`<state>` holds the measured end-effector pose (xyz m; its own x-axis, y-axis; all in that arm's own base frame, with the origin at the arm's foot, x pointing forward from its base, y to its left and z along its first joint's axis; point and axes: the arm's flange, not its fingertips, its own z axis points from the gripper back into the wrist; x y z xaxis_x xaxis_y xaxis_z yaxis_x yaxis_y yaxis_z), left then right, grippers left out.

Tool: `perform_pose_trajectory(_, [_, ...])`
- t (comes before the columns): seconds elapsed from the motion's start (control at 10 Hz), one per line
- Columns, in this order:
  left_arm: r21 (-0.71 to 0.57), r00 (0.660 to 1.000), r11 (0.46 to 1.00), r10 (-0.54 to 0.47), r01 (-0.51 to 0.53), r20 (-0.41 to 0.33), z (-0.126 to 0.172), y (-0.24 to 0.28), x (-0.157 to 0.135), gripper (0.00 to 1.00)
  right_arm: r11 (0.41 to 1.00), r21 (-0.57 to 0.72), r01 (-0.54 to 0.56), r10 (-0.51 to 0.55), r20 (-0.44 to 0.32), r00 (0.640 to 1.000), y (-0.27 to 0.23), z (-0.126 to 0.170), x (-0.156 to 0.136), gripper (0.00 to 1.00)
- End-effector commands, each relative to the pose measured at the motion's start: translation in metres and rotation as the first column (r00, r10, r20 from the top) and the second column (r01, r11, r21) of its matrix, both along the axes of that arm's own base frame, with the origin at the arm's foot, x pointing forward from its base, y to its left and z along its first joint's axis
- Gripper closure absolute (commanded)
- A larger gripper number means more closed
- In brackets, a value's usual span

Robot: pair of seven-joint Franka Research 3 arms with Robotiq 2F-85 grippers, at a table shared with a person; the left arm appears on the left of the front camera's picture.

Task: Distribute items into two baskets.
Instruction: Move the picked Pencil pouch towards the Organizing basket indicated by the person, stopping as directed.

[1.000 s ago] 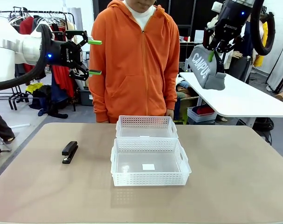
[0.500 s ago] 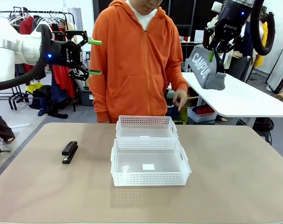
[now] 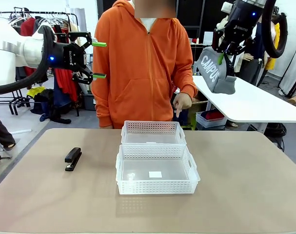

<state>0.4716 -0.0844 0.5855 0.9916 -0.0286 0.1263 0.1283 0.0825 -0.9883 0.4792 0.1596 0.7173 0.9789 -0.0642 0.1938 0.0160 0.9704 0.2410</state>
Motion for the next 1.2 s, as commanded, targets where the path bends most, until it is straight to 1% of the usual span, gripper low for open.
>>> perform_pose_trajectory(0.0, [-0.001, 1.0, 1.0, 0.001, -0.001, 0.004, 0.0022, 0.0007, -0.0012, 0.0, 1.0, 0.0, -0.001, 0.001, 0.002, 1.0, 0.0007, 0.0, -0.0045, 1.0])
perform_pose_trajectory(1.0, [-0.001, 1.0, 1.0, 0.001, -0.001, 0.004, 0.0022, 0.0007, -0.0012, 0.0, 1.0, 0.0, -0.001, 0.001, 0.002, 1.0, 0.0007, 0.0, -0.0045, 1.0])
perform_pose_trajectory(1.1, [-0.001, 1.0, 1.0, 0.001, -0.001, 0.004, 0.0022, 0.0007, -0.0012, 0.0, 1.0, 0.0, 0.0, 0.0, 0.0, 1.0, 0.0, 0.0, 0.0, 1.0])
